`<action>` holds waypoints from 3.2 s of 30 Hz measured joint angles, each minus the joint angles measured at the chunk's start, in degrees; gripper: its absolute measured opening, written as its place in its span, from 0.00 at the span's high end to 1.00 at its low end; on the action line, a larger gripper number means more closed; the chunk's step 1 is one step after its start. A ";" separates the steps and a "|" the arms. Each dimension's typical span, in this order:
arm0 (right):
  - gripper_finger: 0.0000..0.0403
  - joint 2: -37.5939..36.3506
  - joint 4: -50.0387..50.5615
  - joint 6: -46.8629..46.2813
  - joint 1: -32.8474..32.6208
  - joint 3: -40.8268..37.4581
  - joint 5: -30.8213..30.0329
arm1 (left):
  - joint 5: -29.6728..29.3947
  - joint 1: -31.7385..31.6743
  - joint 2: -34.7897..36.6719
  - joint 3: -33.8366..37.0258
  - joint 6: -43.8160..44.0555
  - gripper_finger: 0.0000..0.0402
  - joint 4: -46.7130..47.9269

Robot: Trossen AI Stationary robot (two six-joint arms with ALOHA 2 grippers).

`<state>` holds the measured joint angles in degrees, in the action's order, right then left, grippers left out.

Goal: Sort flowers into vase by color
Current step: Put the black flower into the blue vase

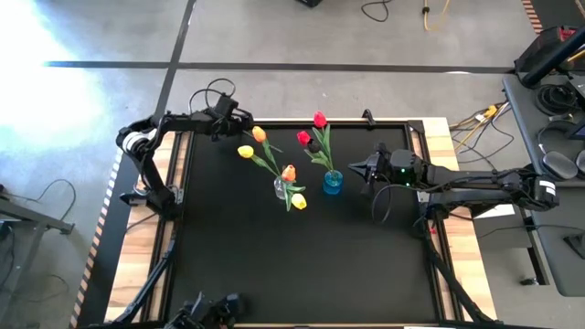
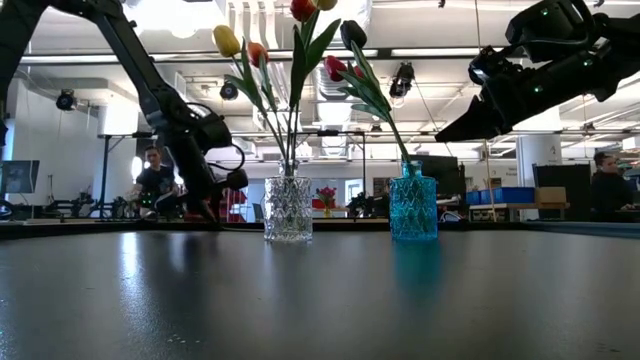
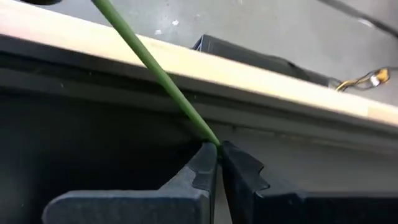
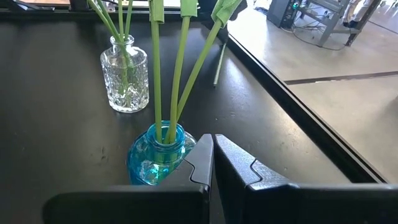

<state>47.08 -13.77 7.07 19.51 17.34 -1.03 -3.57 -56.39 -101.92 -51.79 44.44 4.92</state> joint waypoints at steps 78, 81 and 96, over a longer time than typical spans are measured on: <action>0.98 0.00 0.25 -0.37 -0.09 -0.02 1.52 | 7.98 -2.90 -0.40 2.77 13.52 0.90 -5.81; 0.98 -0.01 0.25 -0.39 -0.09 -0.02 1.52 | 7.57 -2.98 -0.40 2.82 12.05 0.96 -5.77; 0.98 -0.01 0.25 -0.21 -0.09 -0.02 1.53 | 6.36 -1.73 5.51 2.86 2.92 0.99 -5.45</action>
<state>47.07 -13.52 6.87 19.42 17.32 0.51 2.79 -58.12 -96.41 -48.93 47.36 -0.53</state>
